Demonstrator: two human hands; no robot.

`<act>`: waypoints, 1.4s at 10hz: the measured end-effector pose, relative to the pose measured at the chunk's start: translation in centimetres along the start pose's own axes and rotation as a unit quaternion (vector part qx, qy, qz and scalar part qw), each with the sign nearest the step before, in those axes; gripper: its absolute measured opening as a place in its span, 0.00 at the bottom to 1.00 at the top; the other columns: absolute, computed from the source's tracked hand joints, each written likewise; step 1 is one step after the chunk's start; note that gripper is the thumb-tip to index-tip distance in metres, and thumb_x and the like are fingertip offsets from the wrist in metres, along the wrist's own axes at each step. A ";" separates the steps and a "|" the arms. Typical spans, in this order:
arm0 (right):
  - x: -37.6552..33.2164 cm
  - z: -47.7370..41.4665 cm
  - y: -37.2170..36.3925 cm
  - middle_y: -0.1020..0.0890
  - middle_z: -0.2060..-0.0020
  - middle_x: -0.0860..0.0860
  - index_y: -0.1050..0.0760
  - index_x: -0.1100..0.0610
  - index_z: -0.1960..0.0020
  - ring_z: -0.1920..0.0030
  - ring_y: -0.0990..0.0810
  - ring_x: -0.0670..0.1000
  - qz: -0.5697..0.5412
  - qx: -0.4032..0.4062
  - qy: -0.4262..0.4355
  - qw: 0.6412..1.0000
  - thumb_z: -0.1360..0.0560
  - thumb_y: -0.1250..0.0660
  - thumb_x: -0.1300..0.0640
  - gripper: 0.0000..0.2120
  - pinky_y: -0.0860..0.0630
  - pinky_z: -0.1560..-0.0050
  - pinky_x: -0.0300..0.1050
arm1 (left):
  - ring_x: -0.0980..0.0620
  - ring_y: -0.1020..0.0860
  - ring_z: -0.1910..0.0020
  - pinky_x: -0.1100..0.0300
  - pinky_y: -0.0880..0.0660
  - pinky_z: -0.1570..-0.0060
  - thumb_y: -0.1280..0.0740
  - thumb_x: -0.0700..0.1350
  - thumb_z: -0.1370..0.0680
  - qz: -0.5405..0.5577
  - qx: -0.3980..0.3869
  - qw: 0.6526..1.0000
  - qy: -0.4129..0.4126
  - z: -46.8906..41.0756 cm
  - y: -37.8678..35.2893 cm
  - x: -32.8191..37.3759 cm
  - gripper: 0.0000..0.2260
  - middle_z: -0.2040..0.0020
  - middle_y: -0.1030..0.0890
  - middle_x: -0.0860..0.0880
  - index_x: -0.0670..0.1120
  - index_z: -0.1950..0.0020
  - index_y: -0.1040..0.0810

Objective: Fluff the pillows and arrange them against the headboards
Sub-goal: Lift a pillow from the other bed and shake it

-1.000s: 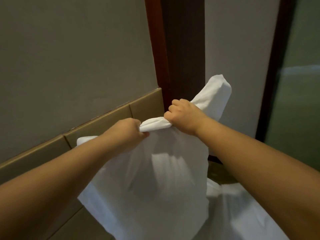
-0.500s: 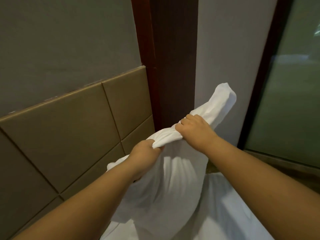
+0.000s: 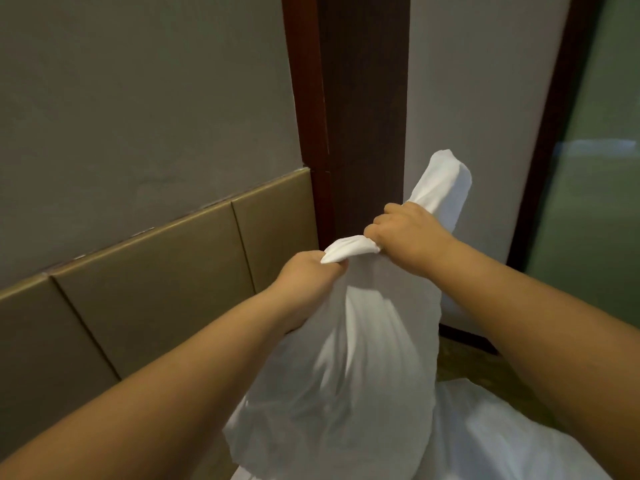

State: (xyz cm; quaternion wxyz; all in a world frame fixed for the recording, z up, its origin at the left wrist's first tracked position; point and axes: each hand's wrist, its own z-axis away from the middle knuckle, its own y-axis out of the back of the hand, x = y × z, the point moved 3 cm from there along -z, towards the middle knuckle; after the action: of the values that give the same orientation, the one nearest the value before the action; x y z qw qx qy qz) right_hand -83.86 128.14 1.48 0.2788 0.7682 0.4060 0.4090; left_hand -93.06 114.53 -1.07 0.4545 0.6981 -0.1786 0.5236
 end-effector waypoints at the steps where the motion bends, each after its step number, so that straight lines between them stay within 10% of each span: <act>1: -1.7 -0.7 -1.4 0.19 0.66 0.54 0.20 0.57 0.60 0.62 0.23 0.57 -0.010 -0.028 -0.013 0.999 0.35 0.25 0.63 0.07 0.36 0.65 0.46 | 0.52 0.32 0.69 0.61 0.37 0.70 0.38 0.49 0.20 -0.030 0.011 0.999 0.030 -0.2 -0.1 -2.5 0.11 0.66 0.26 0.48 0.45 0.57 0.22; 3: -5.7 0.0 -6.6 0.21 0.44 0.53 0.25 0.53 0.38 0.43 0.25 0.55 -0.053 -0.165 -0.105 0.979 0.25 0.34 0.60 0.16 0.27 0.45 0.49 | 0.50 0.26 0.56 0.60 0.32 0.60 0.41 0.50 0.20 -0.265 0.008 0.963 0.043 -0.7 0.3 -8.8 0.10 0.49 0.22 0.47 0.47 0.45 0.27; 5: -6.0 -2.8 -5.4 0.21 0.47 0.57 0.25 0.59 0.43 0.47 0.21 0.58 -0.132 -0.175 -0.237 0.946 0.22 0.41 0.63 0.10 0.25 0.51 0.49 | 0.45 0.25 0.57 0.55 0.30 0.61 0.38 0.46 0.27 -0.357 0.051 0.933 0.001 -0.9 6.0 -7.5 0.03 0.57 0.24 0.49 0.49 0.57 0.31; 7: -7.2 -5.9 -7.1 0.27 0.37 0.60 0.31 0.60 0.33 0.39 0.27 0.61 -0.355 -0.022 -0.262 0.897 0.22 0.45 0.67 0.18 0.29 0.43 0.52 | 0.48 0.27 0.55 0.55 0.38 0.56 0.38 0.46 0.22 -0.551 0.272 0.783 -0.091 -0.1 10.4 -6.3 0.08 0.54 0.24 0.51 0.51 0.53 0.38; 11: -12.7 -1.5 -11.1 0.29 0.32 0.52 0.35 0.51 0.28 0.38 0.26 0.55 -0.376 -0.199 -0.242 0.872 0.20 0.41 0.56 0.20 0.25 0.40 0.51 | 0.44 0.29 0.42 0.51 0.31 0.43 0.39 0.39 0.25 -0.507 0.190 0.810 0.226 3.6 16.0 -15.6 0.11 0.41 0.26 0.46 0.48 0.46 0.36; 14: -14.9 -2.3 -10.7 0.28 0.34 0.51 0.33 0.51 0.30 0.38 0.26 0.55 -0.370 -0.212 -0.182 0.886 0.19 0.45 0.56 0.18 0.26 0.40 0.51 | 0.41 0.29 0.35 0.52 0.29 0.40 0.37 0.42 0.21 -0.241 0.141 0.937 0.208 1.2 16.0 -18.8 0.33 0.29 0.31 0.42 0.52 0.21 0.52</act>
State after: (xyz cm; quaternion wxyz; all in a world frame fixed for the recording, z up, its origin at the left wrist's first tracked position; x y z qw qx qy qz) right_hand -95.06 121.20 -11.46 0.6349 0.5459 0.5068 0.2054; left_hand -111.28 100.91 -10.76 0.4904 0.6530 0.1691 0.5519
